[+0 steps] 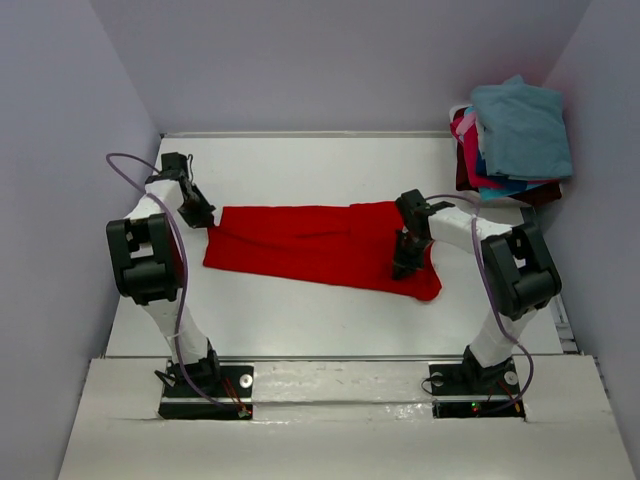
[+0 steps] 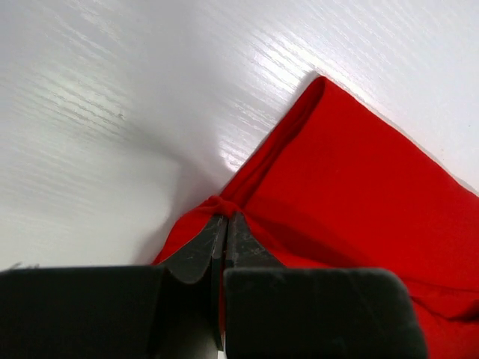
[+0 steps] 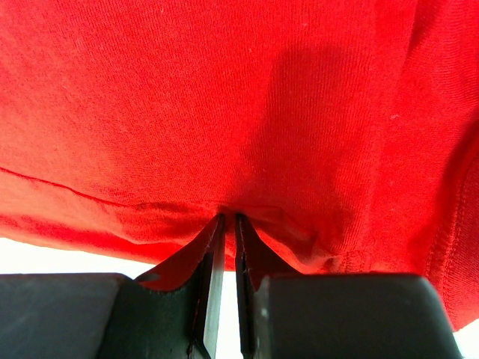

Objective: Fold and stack the t-shirts
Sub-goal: Fold the tshirt

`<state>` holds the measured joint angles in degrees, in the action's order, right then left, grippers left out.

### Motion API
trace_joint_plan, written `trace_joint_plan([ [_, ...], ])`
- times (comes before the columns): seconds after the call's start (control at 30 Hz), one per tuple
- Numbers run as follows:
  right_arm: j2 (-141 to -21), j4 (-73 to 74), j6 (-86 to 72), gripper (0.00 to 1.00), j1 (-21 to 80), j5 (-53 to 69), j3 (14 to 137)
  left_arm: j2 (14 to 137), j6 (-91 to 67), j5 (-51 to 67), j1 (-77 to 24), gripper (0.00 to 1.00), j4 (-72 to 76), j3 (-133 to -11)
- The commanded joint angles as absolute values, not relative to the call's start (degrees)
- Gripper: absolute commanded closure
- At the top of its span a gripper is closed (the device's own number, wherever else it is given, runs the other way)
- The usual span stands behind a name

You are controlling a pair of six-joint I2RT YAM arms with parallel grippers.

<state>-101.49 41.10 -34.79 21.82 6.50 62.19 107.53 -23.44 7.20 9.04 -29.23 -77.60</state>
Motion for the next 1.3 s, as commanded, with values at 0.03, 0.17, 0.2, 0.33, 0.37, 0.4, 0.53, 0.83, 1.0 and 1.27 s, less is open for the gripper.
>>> trace_joint_plan([
  [0.03, -103.8, 39.3, -35.2, 0.83, 22.4, 5.0, 57.3, 107.7, -23.4, 8.1, 9.7, 0.94, -29.6, -80.9],
  [0.17, -104.1, 39.4, -35.1, 0.83, 22.4, 4.8, 57.7, 108.0, -22.9, 10.1, 9.7, 0.8, -28.8, -80.5],
  [0.2, -104.1, 39.4, -35.1, 0.83, 22.4, 4.7, 57.7, 107.8, -22.8, 10.5, 9.7, 0.71, -28.7, -80.3],
  [0.33, -104.2, 39.8, -35.1, 0.8, 22.4, 4.0, 58.4, 106.8, -22.5, 11.1, 9.1, 0.31, -28.0, -78.9],
  [0.37, -104.2, 39.8, -35.1, 0.8, 22.4, 4.0, 58.4, 106.5, -22.4, 11.1, 9.1, 0.26, -27.8, -78.8],
  [0.4, -104.2, 39.8, -35.1, 0.79, 22.4, 4.0, 58.5, 106.3, -22.2, 11.1, 9.1, 0.22, -27.7, -78.5],
  [0.53, -104.0, 39.8, -35.2, 0.79, 22.4, 3.9, 58.8, 104.6, -21.7, 10.8, 8.1, 0.15, -27.9, -78.7],
  [0.83, -103.8, 39.7, -35.7, 0.79, 22.4, 3.7, 59.0, 106.3, -17.9, 11.3, -0.8, 0.21, -30.0, -83.2],
  [1.0, -103.8, 39.8, -36.1, 0.79, 22.4, 3.9, 59.2, 109.2, -16.7, 10.4, -5.0, 0.25, -31.7, -86.1],
  [1.27, -103.6, 39.8, -37.1, 0.79, 22.4, 4.2, 59.6, 112.9, -17.2, 9.5, -5.5, 0.46, -33.9, -86.2],
])
